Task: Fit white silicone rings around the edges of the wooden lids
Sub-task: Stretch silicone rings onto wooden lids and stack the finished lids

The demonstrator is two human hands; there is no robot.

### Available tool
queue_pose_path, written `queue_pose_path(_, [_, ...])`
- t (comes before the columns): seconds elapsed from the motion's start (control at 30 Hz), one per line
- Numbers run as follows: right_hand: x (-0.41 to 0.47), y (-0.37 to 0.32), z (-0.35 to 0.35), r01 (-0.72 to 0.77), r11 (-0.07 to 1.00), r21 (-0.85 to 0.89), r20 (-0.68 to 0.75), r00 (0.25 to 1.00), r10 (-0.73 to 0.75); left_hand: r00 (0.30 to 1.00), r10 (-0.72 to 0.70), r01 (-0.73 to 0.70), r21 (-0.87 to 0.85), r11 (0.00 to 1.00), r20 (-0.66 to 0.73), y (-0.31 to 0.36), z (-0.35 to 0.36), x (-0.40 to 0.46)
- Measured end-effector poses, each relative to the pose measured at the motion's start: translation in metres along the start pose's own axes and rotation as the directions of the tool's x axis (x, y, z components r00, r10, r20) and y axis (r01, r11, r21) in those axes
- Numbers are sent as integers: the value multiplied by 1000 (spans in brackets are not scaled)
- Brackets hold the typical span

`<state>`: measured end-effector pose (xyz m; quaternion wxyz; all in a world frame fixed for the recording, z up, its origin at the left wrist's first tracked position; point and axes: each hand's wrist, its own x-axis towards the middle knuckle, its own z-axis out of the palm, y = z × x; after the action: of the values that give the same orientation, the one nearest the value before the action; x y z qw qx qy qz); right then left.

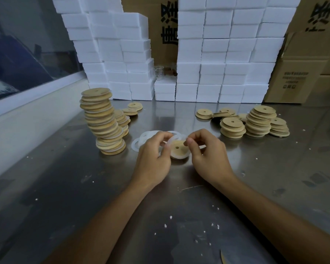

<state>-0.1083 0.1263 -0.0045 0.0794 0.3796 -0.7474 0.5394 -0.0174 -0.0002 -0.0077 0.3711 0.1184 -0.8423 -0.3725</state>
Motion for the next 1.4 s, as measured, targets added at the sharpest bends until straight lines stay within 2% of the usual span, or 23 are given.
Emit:
queue_pose_path(0.1, [2,3,0,-47,998,38,-42,998,49,969,1,-58,223,973,247,-8,-7,3])
queue_pose_path(0.17, [3,4,0,-69,994,82,-62,995,75,946,-16,-102,344,933,323,-7,-10,3])
queue_pose_path(0.3, [3,4,0,-69,984,165,-58,995,80,949,21,-193,529,827,314,-5,-7,2])
queue_pose_path(0.47, [2,3,0,-90,982,168,-2,996,92,949,67,-252,617,745,307,1,-3,8])
queue_pose_path(0.53, [2,3,-1,-88,986,141,1,996,88,960,90,-241,613,752,267,1,-5,9])
queue_pose_path(0.63, [2,1,-1,-52,996,76,-4,999,52,975,106,-196,528,826,196,0,-9,7])
queue_pose_path(0.77, [0,0,0,-33,998,58,62,998,29,985,133,-163,322,933,113,-4,-7,6])
queue_pose_path(0.9, [1,3,2,-38,996,85,94,995,30,999,13,-18,121,992,44,-8,-4,8])
queue_pose_path(1.0, [1,5,3,-44,990,133,97,995,31,999,-53,53,-3,999,-5,-11,-4,10])
queue_pose_path(1.13, [2,6,2,-37,993,109,83,996,28,994,-110,111,-142,984,15,-11,-4,7])
queue_pose_path(1.27, [2,7,2,-17,996,93,58,998,12,965,-258,255,-396,882,47,-3,1,3])
queue_pose_path(1.4, [2,7,1,1,995,102,43,999,-5,976,-215,204,-376,904,13,-3,4,0])
